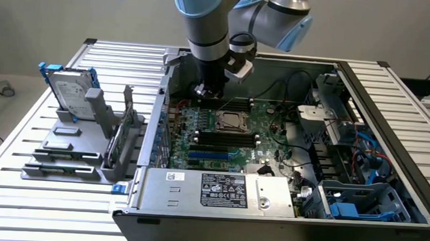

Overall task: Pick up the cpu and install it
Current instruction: 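Close the cpu cover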

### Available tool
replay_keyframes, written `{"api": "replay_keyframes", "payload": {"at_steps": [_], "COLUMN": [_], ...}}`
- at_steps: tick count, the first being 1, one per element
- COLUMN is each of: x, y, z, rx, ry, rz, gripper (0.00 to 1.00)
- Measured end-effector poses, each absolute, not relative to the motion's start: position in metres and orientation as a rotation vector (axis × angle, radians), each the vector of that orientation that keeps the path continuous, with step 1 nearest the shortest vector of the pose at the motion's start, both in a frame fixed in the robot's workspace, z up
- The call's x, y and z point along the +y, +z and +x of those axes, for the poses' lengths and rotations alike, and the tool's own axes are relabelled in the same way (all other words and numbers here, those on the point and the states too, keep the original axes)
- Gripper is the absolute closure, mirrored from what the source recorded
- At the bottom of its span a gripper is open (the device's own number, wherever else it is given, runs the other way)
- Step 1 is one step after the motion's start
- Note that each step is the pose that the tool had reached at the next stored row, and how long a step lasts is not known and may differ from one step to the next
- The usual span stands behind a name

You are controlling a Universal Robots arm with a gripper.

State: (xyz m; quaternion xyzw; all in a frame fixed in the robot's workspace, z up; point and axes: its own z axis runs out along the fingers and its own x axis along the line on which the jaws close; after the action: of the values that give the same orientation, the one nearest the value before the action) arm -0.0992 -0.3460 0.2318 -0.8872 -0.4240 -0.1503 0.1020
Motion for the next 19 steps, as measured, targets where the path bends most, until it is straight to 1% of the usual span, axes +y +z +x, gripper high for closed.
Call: {"api": "replay_keyframes", "payload": {"at_steps": [8,19], "x": [-0.346,-0.343], "y": [0.221,0.208], "z": [-0.098,-0.098], "rx": [-1.241,-1.242], "ry": [-0.446,-0.437], "rz": [-2.638,-2.664], "gripper": [0.89,0.89]}}
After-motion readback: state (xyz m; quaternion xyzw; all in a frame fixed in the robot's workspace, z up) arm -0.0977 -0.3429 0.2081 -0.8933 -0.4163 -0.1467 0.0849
